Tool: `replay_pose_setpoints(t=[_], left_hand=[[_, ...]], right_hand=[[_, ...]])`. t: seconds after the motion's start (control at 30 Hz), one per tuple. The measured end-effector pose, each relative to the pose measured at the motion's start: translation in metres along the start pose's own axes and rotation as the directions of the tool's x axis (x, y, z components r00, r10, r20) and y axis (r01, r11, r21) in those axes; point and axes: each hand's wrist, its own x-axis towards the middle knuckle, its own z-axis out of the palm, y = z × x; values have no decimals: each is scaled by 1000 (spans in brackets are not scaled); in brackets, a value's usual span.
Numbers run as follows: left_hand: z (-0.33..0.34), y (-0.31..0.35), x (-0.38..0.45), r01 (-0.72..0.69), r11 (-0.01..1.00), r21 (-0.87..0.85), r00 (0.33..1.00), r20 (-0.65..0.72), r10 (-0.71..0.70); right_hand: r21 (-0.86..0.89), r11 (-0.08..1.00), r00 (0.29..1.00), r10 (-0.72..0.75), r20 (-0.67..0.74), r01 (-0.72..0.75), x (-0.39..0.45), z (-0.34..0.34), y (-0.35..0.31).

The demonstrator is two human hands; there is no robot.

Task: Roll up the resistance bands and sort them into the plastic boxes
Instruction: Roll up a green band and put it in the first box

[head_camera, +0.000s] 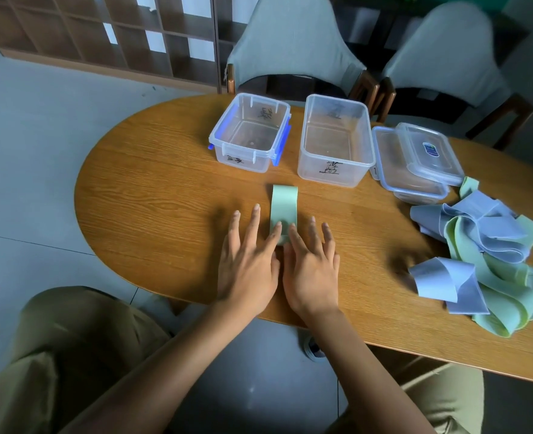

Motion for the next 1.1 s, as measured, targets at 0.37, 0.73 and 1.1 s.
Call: replay_pose_setpoints(t=[0.37,0.73,1.1], left_hand=[[2,-13,32,-50,966,-255,997,-70,33],[0,-11,39,-28,885,-466,995,-95,-19],[-8,-9,-10,-27,904,-426,991,-132,-32]], right_hand=[[-20,1000,997,1,72,0,33,1,3],[175,984,997,-21,-80,34,27,5,9],[584,810,976,161,-149,-44,-43,-20,12]])
